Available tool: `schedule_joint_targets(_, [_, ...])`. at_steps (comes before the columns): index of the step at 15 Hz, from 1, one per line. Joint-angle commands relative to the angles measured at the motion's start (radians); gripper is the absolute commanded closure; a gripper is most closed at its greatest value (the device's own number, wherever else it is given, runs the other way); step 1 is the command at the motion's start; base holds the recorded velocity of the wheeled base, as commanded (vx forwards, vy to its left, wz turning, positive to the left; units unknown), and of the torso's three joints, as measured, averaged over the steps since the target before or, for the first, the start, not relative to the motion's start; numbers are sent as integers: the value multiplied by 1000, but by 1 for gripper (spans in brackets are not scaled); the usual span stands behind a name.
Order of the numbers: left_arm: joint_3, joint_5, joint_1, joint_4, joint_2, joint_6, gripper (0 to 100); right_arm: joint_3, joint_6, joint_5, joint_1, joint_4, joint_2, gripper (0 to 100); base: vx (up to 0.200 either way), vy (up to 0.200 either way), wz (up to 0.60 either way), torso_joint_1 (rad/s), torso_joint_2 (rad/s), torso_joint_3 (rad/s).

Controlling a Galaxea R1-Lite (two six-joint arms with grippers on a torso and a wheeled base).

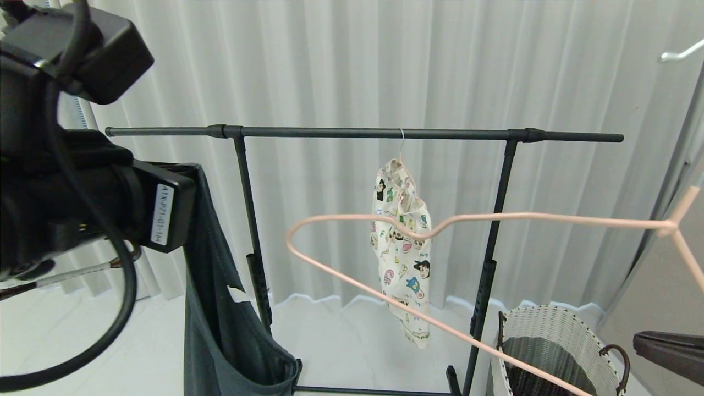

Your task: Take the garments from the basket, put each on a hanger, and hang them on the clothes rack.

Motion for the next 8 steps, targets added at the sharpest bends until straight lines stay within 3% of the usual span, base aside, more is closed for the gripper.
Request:
schedule_joint_targets(1, [-21, 23, -6, 0, 88, -85, 100, 35, 12, 7, 25, -46, 36, 100, 0, 0, 0, 0, 0, 0])
schedule_joint_targets(5, [-80, 23, -8, 0, 174, -234, 100, 59, 64, 9, 25, -102, 122, 100, 0, 0, 0, 0, 0, 0])
schedule_joint_targets(8, [-109, 23, -8, 11, 188, -243, 100, 66, 102, 3, 21, -181, 200, 100, 0, 0, 0, 0, 0, 0])
